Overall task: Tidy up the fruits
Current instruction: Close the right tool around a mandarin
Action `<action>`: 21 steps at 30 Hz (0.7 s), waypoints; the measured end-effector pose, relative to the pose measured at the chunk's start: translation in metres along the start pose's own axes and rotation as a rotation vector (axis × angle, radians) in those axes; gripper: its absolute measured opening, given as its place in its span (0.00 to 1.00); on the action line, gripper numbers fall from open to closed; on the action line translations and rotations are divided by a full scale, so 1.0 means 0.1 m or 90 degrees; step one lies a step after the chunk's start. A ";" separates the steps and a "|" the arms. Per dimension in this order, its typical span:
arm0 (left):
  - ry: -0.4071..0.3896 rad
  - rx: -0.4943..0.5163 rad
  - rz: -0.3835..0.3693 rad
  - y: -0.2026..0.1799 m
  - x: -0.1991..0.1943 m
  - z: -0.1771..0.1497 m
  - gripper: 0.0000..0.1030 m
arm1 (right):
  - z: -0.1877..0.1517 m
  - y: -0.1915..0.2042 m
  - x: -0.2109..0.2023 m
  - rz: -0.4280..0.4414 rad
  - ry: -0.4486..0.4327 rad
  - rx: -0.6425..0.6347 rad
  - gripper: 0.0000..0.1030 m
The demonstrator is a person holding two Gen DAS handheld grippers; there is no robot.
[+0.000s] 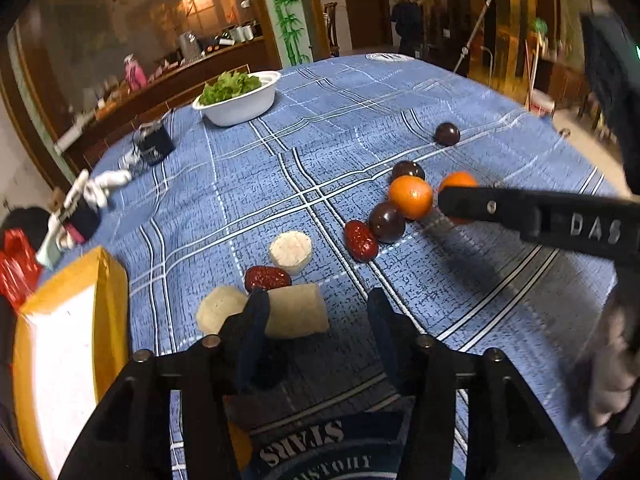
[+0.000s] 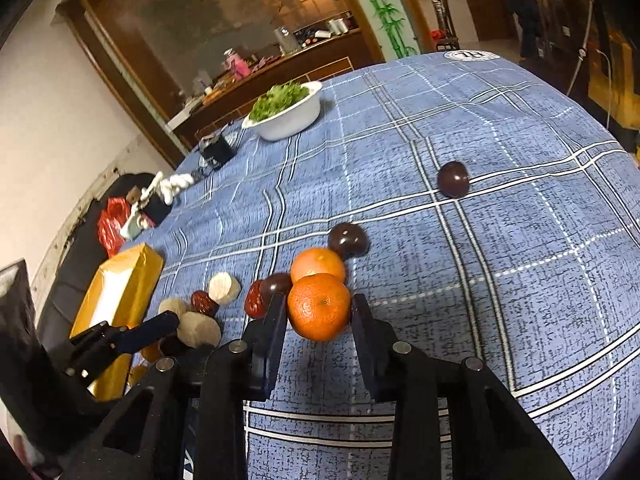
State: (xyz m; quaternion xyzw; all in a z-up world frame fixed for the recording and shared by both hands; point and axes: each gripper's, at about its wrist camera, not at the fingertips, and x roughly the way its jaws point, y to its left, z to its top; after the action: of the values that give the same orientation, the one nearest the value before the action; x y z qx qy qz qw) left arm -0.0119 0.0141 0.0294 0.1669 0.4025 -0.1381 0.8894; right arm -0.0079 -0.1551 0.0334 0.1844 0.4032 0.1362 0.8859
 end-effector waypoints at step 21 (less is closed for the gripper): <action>-0.050 -0.035 -0.058 -0.01 -0.54 -0.10 0.00 | 0.03 -0.08 -0.03 0.001 -0.010 0.027 0.34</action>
State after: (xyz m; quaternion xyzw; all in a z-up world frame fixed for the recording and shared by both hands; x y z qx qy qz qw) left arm -0.0535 0.0230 0.0641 0.1181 0.3783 -0.1737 0.9015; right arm -0.0065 -0.1638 0.0334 0.2041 0.3992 0.1267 0.8848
